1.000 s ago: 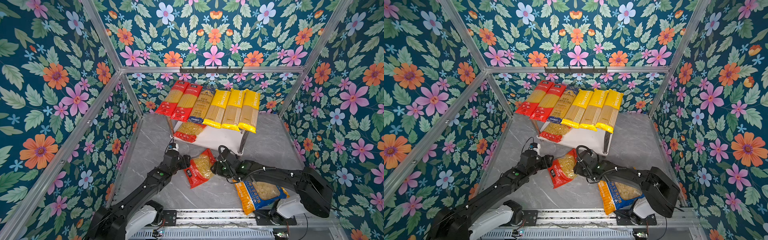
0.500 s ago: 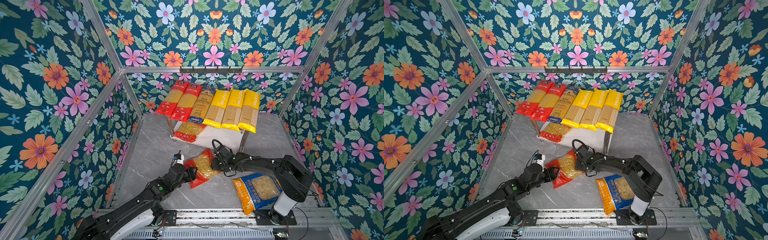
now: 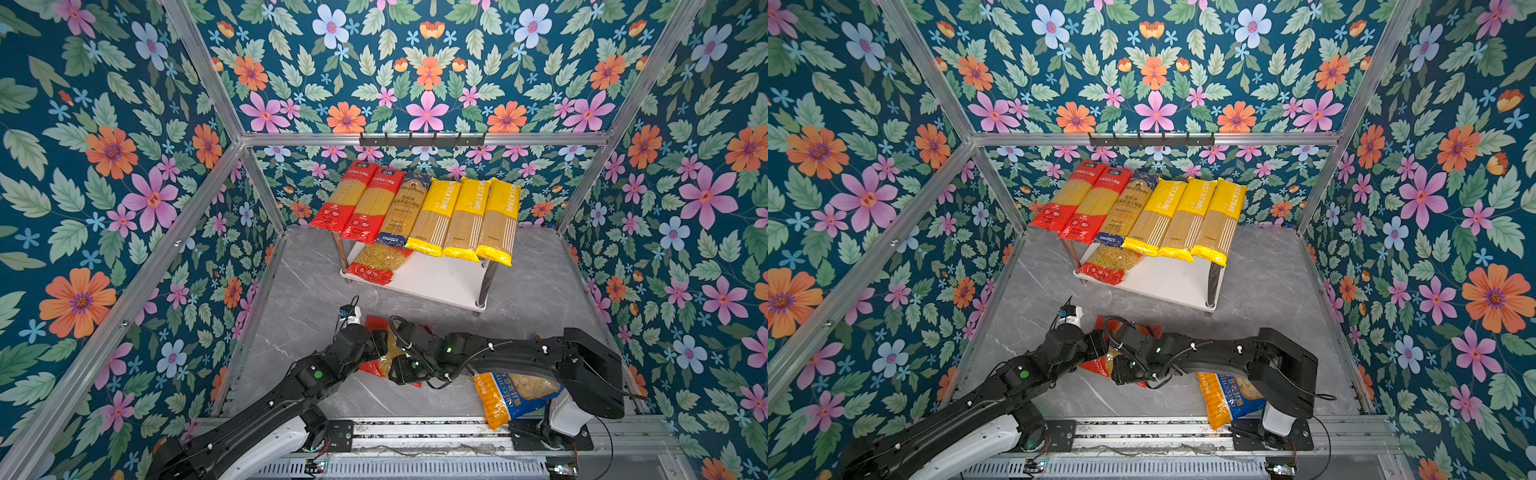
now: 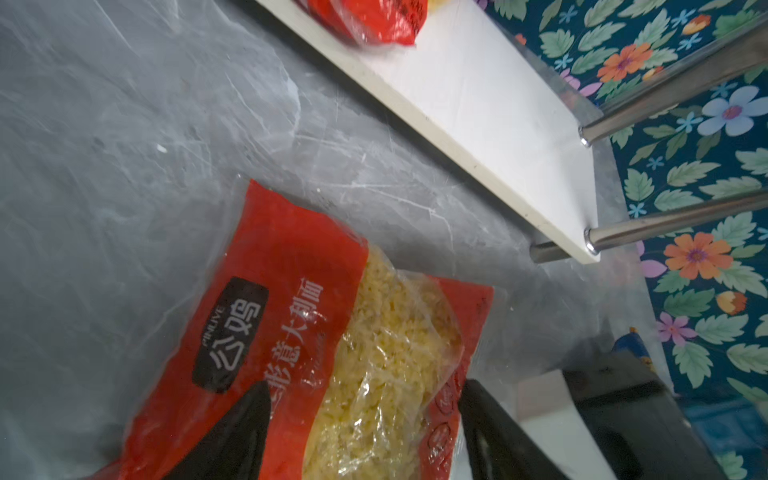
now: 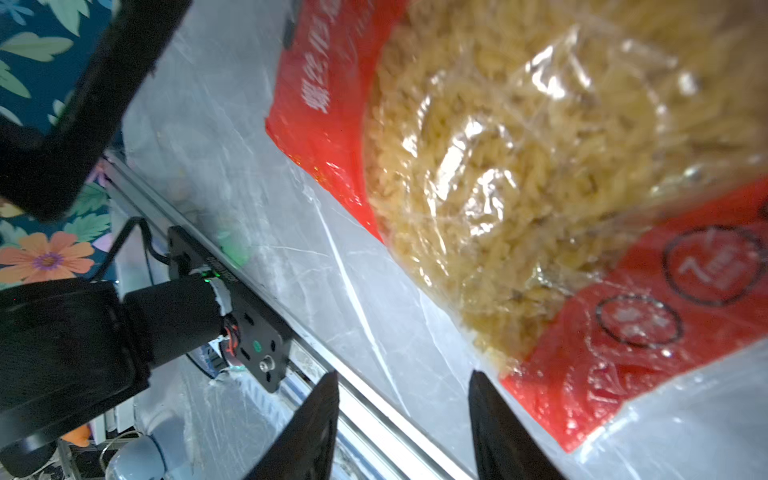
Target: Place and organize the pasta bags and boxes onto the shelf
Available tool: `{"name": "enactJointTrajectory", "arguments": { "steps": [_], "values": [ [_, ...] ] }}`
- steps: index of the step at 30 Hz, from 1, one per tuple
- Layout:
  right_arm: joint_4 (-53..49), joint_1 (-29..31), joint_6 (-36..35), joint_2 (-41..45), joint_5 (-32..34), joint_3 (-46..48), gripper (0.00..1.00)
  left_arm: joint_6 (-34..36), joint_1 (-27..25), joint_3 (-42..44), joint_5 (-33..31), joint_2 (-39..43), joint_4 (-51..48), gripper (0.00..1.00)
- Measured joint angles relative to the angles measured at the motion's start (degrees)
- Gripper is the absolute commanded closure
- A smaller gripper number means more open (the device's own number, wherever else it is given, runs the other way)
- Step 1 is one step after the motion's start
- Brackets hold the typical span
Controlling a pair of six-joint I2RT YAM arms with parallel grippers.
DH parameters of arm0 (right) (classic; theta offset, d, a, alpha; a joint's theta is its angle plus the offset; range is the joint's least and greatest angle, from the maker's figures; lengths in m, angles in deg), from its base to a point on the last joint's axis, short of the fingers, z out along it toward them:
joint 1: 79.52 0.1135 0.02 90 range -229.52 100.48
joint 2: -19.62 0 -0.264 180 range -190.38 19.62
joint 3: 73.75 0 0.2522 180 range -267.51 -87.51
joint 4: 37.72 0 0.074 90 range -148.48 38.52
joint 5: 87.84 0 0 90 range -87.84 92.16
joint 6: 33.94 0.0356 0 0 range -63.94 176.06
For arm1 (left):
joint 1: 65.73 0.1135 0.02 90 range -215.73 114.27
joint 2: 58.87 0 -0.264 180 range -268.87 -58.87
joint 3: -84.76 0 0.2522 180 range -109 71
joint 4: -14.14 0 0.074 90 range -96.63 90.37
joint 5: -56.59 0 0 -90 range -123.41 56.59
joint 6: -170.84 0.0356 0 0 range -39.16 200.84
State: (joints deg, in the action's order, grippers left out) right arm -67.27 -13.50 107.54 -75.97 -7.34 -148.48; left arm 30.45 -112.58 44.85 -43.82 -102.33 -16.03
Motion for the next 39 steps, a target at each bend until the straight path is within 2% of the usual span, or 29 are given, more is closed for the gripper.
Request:
{"name": "enactJointTrajectory", "arguments": {
  "steps": [6,10,13,17,20,27,30,33,36,39],
  "values": [
    [-4.1,-8.5,-5.5,3.1,0.9,-1.5,0.47,-2.5,-0.1,1.7,0.1,5.6,-6.0,0.31],
    [-4.6,-14.3,-9.2,-0.9,2.7,-4.4,0.47,-6.9,-1.8,7.6,3.0,9.7,-5.7,0.32],
    [-4.0,-15.8,-11.2,-5.7,3.5,-7.4,0.47,-9.6,-3.5,10.4,4.4,9.1,-3.4,0.31],
    [-1.8,-16.2,-12.9,-12.5,4.2,-12.2,0.48,-11.0,-4.1,12.7,4.9,5.9,1.0,0.31],
    [-0.9,-16.2,-13.1,-14.4,3.7,-11.8,0.49,-11.0,-3.7,13.6,4.3,3.1,3.6,0.31],
    [1.7,-13.0,-10.0,-5.2,2.6,1.5,0.50,-6.1,5.7,14.1,9.3,-5.2,13.3,0.32],
    [1.6,-8.9,-7.3,-1.8,1.6,5.7,0.50,-3.1,9.1,11.8,12.3,-9.8,15.1,0.32],
    [1.6,-5.7,-4.8,-0.6,-0.8,7.1,0.50,-0.1,10.3,7.6,13.7,-13.8,14.9,0.32],
    [0.7,-5.6,-2.9,2.3,-2.0,8.1,0.47,2.0,10.4,4.5,15.1,-13.6,14.6,0.31],
    [1.1,-8.2,-1.5,5.9,-1.8,9.0,0.42,2.8,10.4,4.5,14.7,-9.0,11.0,0.29]
  ]
}}
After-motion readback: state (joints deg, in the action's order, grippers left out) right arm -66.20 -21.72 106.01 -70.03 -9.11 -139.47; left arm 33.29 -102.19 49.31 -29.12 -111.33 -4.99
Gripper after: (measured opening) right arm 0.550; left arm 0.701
